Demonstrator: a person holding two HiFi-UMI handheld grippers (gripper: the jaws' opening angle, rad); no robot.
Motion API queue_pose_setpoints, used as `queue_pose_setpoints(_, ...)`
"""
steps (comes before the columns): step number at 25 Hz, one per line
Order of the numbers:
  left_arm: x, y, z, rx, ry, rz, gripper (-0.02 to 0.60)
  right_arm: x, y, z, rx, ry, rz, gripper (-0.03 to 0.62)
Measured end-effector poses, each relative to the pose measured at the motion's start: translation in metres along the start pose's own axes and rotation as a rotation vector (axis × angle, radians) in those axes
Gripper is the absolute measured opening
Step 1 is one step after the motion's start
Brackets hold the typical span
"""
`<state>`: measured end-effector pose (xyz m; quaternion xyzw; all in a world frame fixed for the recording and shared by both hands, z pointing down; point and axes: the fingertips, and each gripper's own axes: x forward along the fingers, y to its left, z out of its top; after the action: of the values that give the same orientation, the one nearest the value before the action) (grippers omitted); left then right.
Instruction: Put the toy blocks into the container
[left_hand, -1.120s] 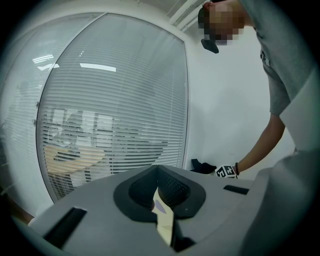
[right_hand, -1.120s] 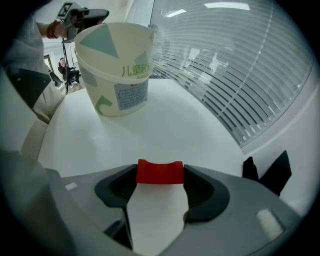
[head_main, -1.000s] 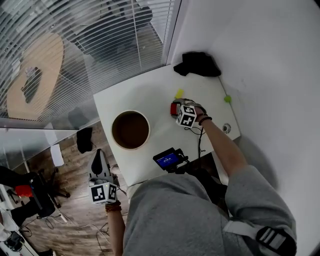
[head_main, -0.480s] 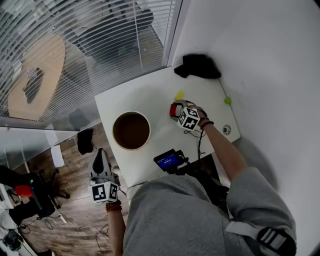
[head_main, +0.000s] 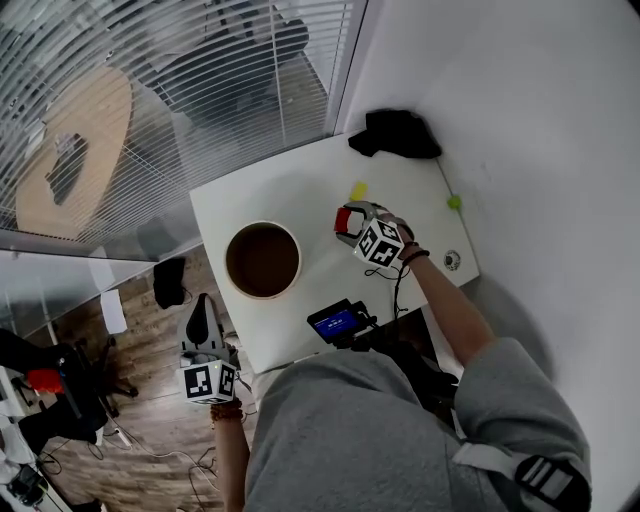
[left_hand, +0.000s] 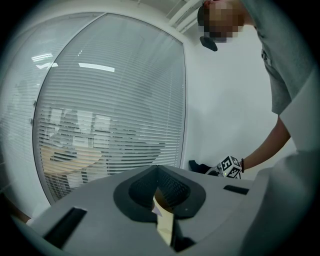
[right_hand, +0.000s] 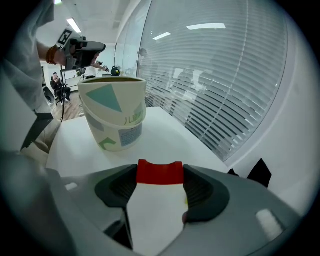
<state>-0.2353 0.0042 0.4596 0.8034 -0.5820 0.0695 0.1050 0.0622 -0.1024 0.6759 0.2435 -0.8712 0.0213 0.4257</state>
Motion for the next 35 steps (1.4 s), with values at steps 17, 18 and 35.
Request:
queue_pose_setpoints(17, 0.002, -0.003, -0.001, 0.003, 0.013, -0.019, 0.008, -0.033, -0.002, 0.065, -0.03, -0.157, -0.08, 0.298)
queue_pose_setpoints(18, 0.003, -0.004, -0.001, 0.002, 0.015, -0.021, 0.008, -0.035, -0.002, 0.068, -0.028, -0.166, -0.084, 0.298)
queue_pose_setpoints(35, 0.01, -0.003, -0.005, -0.006, 0.007, -0.022, 0.008, -0.072, 0.001, 0.14, -0.073, -0.314, -0.114, 0.298)
